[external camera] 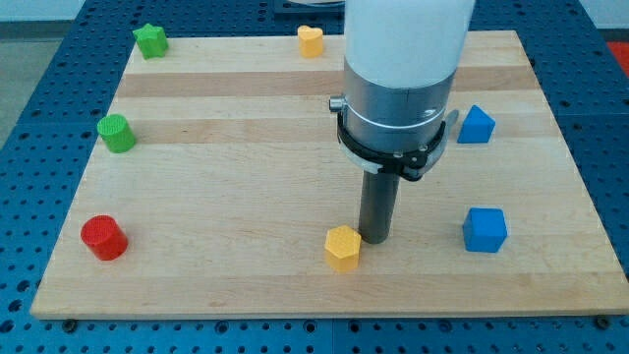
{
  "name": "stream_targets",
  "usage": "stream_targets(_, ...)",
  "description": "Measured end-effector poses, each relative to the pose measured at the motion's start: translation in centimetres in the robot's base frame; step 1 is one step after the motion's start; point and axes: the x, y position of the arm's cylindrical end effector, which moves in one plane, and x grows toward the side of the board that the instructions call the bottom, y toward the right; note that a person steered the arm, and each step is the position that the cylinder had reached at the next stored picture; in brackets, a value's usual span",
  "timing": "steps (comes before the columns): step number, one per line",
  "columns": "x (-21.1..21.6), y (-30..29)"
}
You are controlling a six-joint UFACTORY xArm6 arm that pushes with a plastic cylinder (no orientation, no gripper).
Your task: Move the blue cube to the top right of the yellow hexagon
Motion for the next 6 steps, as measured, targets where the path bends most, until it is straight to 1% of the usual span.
stream_targets(1,0.0,0.0)
stream_targets(2,-2.3,0.0)
stream_targets(3,-5.5,0.7)
stream_targets(5,-4.8,15.6)
stream_targets(6,-0.9,17.8)
